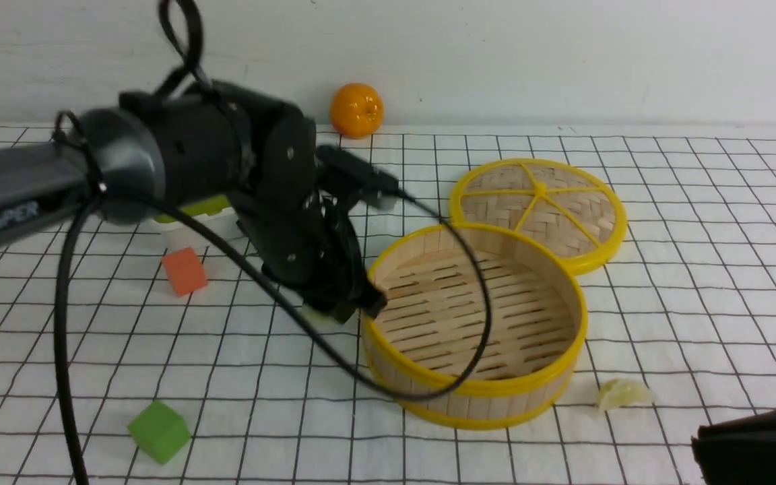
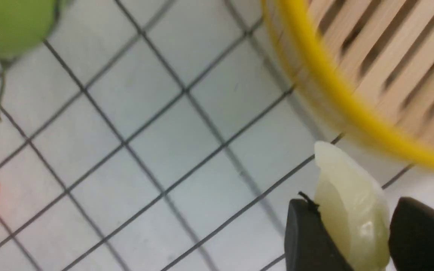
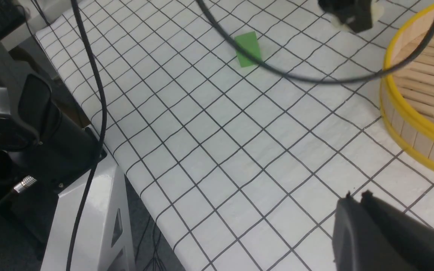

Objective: Put the dumplings into the steamer on the table with the white tablecloth.
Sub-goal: 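Reach for and grasp a dumpling on the table with the left gripper, then place the dumpling into the bamboo steamer basket with the left gripper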

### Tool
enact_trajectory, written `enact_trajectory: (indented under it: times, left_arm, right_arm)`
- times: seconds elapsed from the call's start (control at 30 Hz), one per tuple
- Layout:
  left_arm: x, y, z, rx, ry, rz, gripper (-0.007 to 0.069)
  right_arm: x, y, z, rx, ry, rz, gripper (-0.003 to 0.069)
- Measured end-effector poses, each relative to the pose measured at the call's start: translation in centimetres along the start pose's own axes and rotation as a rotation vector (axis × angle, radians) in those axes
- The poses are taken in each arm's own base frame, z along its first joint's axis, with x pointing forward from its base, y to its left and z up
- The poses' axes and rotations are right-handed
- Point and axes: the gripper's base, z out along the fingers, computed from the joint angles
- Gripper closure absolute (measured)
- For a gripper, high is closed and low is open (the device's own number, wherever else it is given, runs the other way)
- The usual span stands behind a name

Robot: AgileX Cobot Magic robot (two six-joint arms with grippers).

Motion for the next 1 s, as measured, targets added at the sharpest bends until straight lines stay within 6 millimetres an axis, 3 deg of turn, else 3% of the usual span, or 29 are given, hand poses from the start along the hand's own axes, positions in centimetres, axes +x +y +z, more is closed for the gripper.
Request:
enact_trajectory:
  times: [0.13,0.27,0.4,0.43,0.73,0.83,1.0]
  left_arm:
    - [-4.0,-1.8,-4.2,0.148,-0.158,-0.179,0.0351]
    - [-6.3,-4.5,-4.3,0.157,-0.179,-0.148,0.0351]
    - [-7.6,-6.8,-1.8,0.098,-0.153,-0.156,0.0351]
    - [-8.0,-7.4,-0.2,0.078,-0.141,-0.191,0.0351]
    - [-8.2,-7.6,9.3,0.039,-0.05,-0.361,0.0351]
    - [-7.9,-7.5,11.3,0.024,-0.045,-0.406,0.0351]
    - [-7.7,-7.4,12.8,0.006,-0.052,-0.442,0.0347]
  right_arm:
    - [0.0,0.0,0.0,0.0,0.0,0.0,0.0636]
    - [0.0,0.1,0.0,-0.006,0.001,0.013,0.0635]
    - [0.1,0.2,-0.1,-0.006,0.0,0.047,0.0631]
    - [0.2,0.3,-0.2,-0.003,0.005,0.061,0.0629]
    - [2.2,0.6,-1.8,0.152,0.115,0.074,0.062]
    - [2.6,0.4,-2.2,0.216,0.134,0.081,0.0618]
    - [2.8,0.1,-2.3,0.259,0.154,0.084,0.0617]
